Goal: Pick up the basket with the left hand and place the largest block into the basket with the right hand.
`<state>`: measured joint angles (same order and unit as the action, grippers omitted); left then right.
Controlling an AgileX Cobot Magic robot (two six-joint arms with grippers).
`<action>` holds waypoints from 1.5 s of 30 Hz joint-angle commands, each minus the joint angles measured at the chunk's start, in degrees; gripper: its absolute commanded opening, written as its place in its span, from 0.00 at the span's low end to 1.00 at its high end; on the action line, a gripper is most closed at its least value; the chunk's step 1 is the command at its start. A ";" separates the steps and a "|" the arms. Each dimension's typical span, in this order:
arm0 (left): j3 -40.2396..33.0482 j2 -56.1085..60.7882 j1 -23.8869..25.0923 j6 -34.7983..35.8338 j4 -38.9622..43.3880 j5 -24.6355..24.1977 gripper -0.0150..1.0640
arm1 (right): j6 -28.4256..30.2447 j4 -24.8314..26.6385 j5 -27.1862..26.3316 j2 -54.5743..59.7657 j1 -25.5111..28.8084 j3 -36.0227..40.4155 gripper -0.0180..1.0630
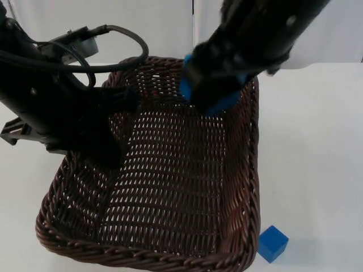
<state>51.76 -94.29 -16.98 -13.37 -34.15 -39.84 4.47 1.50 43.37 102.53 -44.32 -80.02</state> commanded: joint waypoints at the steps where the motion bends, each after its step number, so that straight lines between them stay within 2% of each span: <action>1: 0.54 0.51 -0.39 0.25 -1.49 -0.33 0.01 | 1.13 -0.02 -1.32 1.23 -0.24 -0.44 0.01; 6: 0.54 0.51 -0.39 0.25 -1.49 -0.33 0.01 | 1.13 -0.02 -2.29 5.05 -0.24 -0.44 0.03; 7: 0.54 0.51 -0.39 0.25 -1.49 -0.33 0.01 | 1.13 -0.02 -2.45 5.42 -0.24 -0.44 0.06; 9: 0.54 0.51 -0.39 0.25 -1.49 -0.33 0.01 | 1.13 0.12 -2.68 6.12 -0.24 -0.44 0.18; 10: 0.54 0.51 -0.39 0.25 -1.49 -0.33 0.01 | 1.13 0.12 -2.68 6.12 -0.24 -0.44 0.18; 14: 0.54 0.51 -0.39 0.25 -1.49 -0.33 0.01 | 1.13 0.12 -3.01 5.85 -0.24 -0.44 0.54; 15: 0.54 0.51 -0.39 0.25 -1.49 -0.33 0.01 | 1.13 0.12 -3.01 5.85 -0.24 -0.44 0.54; 18: 0.54 0.51 -0.39 0.25 -1.49 -0.33 0.01 | 1.13 -0.38 -2.36 4.74 -0.24 -0.44 0.72; 25: 0.54 0.51 -0.39 0.25 -1.49 -0.33 0.01 | 1.13 -2.83 -0.53 0.24 -0.24 -0.44 0.74; 33: 0.54 0.51 -0.39 0.25 -1.49 -0.81 0.01 | -0.03 -3.94 5.64 -10.09 -0.24 0.60 0.74; 38: 0.54 0.51 -0.39 0.25 -1.16 -0.78 0.01 | -4.47 -5.72 4.37 -19.13 -0.24 7.57 0.74; 45: 0.54 0.51 -0.39 0.25 -1.44 -1.35 0.01 | -6.52 -5.73 1.83 -30.06 -0.24 16.72 0.74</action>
<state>51.76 -94.29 -16.98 -13.37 -34.15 -40.89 -1.57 -3.99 46.05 73.50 -44.32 -64.02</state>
